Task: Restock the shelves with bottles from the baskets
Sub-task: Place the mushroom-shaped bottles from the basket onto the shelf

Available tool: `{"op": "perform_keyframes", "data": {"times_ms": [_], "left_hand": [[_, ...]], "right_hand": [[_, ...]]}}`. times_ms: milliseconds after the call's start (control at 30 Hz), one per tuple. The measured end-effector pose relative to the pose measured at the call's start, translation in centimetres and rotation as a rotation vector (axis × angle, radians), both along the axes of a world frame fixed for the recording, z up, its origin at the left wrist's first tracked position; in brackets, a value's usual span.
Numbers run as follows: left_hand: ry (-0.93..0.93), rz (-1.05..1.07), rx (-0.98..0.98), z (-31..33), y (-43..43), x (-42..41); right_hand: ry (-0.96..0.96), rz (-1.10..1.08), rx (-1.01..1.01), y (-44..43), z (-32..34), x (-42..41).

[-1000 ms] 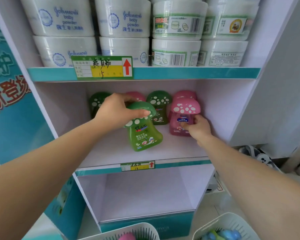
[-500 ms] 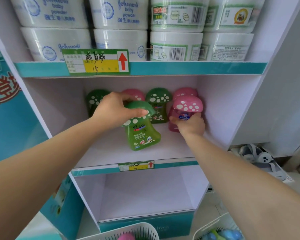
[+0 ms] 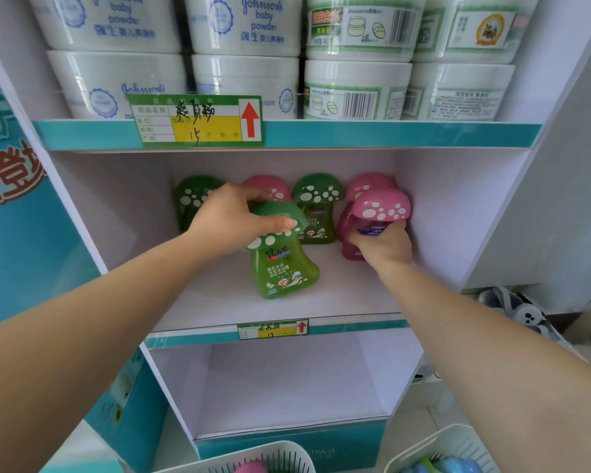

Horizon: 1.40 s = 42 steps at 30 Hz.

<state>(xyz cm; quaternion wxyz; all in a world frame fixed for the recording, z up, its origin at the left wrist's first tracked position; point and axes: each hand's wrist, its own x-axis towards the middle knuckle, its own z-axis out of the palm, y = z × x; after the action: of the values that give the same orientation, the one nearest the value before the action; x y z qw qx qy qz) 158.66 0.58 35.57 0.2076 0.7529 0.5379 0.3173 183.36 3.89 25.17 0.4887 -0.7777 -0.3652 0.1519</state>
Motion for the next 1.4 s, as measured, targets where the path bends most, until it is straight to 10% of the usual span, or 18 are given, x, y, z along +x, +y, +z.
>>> {"op": "perform_keyframes", "data": {"times_ms": [1400], "left_hand": [[0.095, -0.021, 0.080, -0.6, 4.4, 6.2]], "right_hand": [[-0.205, -0.079, 0.055, -1.8, -0.5, -0.3]]}}
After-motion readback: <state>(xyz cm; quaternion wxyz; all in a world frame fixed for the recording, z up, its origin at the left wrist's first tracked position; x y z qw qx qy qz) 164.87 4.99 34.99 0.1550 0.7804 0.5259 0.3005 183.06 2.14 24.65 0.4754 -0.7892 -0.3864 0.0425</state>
